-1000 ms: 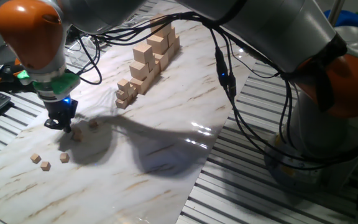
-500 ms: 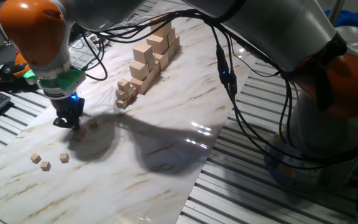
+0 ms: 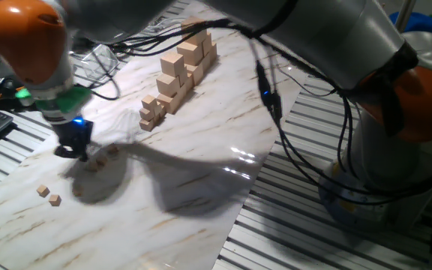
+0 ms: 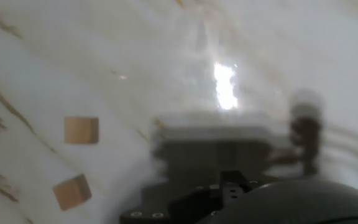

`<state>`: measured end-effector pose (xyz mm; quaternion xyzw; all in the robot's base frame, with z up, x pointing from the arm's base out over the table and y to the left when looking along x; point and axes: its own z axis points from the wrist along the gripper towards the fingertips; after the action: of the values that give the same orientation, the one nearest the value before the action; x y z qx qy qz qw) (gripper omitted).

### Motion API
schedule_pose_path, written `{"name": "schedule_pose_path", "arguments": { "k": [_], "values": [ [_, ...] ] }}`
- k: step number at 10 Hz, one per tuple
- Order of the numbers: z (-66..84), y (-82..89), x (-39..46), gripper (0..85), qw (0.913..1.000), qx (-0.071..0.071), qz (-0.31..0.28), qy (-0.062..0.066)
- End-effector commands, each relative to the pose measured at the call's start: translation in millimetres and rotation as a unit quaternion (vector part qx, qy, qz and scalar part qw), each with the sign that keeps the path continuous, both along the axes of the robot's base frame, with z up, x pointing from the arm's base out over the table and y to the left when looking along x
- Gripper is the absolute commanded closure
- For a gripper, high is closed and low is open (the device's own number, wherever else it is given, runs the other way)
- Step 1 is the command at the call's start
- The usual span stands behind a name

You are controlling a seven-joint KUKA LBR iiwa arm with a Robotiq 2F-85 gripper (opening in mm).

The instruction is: Stack the blocks into a pyramid shape

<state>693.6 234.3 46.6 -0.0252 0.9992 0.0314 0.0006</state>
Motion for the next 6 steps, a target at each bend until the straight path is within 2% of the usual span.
{"name": "schedule_pose_path", "arguments": {
  "k": [1,2,3,4,5,6],
  "values": [
    [4.8,5.3,0.5,85.0,0.9999,0.007,-0.006,0.006],
    [7.0,14.9,-3.5,85.0,0.9998,0.011,-0.011,0.011],
    [6.1,27.4,-11.5,85.0,0.9997,0.002,-0.02,0.012],
    [3.8,35.5,-19.6,85.0,0.9996,-0.013,-0.023,0.011],
    [0.5,36.7,-25.6,85.0,0.9995,-0.027,-0.017,0.007],
    [-3.3,30.6,-26.8,85.0,0.9995,-0.03,-0.01,0.004]
  ]
}}
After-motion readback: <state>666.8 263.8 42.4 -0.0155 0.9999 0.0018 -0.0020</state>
